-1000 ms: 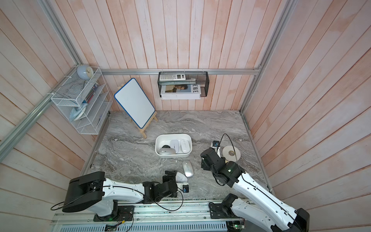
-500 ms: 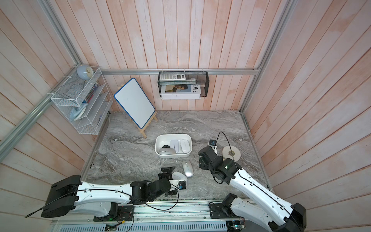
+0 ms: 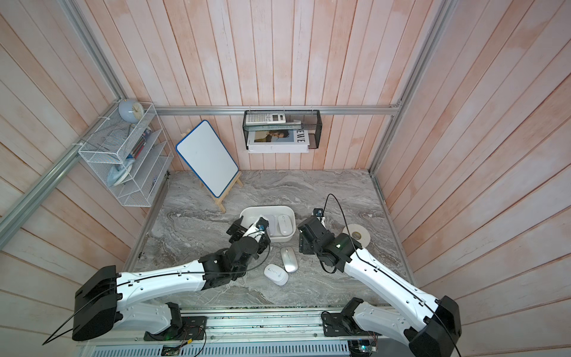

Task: Take out the mouse from the storage box
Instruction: Place the mouse at the center of the board, then pick up the mouse from the storage box.

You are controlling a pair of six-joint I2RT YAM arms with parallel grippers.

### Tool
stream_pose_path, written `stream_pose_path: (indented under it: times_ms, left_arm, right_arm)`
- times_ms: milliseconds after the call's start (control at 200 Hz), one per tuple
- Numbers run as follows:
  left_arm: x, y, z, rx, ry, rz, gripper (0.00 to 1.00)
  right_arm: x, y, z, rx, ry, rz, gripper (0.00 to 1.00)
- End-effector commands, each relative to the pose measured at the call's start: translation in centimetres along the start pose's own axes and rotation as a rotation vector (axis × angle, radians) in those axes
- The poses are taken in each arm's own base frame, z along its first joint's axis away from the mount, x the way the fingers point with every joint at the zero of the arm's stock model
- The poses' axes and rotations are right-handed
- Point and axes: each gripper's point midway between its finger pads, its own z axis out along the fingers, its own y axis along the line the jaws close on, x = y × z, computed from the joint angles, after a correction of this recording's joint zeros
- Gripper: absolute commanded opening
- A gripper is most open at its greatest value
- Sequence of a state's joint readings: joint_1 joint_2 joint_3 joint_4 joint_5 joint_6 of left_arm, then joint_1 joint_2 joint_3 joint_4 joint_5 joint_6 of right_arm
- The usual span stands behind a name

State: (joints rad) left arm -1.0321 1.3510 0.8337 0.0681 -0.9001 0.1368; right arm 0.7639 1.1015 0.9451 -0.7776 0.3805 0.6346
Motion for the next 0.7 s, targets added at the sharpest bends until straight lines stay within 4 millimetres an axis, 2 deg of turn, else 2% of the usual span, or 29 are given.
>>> stream_pose_path:
  times_ms: [0,95,305,490,610,695]
  left_arm:
    - [1.3,6.0,1.7,-0.156,0.097,-0.253,1.0]
    - [4.0,9.2,3.0,-0.183,0.196,-0.415,1.0]
    - [9.9,13.4,3.7,-0.253,0.304,-0.583,1.0]
    - [13.0,13.8,4.4,-0.242,0.341,-0.657,1.0]
    - [13.4,13.8,4.5,-0.246,0.363,-0.665,1.0]
    - [13.6,13.8,4.5,-0.249,0.367,-0.677,1.0]
  right_arm:
    - [-1.0,1.7,0.3,-0.042,0.011,-0.042,0.78]
    - [-1.6,3.2,1.2,-0.058,0.037,-0.099,0.78]
    - [-3.0,6.6,3.6,-0.064,0.121,-0.152,0.78]
    - [-4.0,9.0,6.5,-0.037,0.186,-0.172,0.77]
    - [-4.1,11.5,7.7,-0.077,0.268,-0.236,0.77]
    - [-3.3,13.5,8.5,-0.135,0.344,-0.35,0.76]
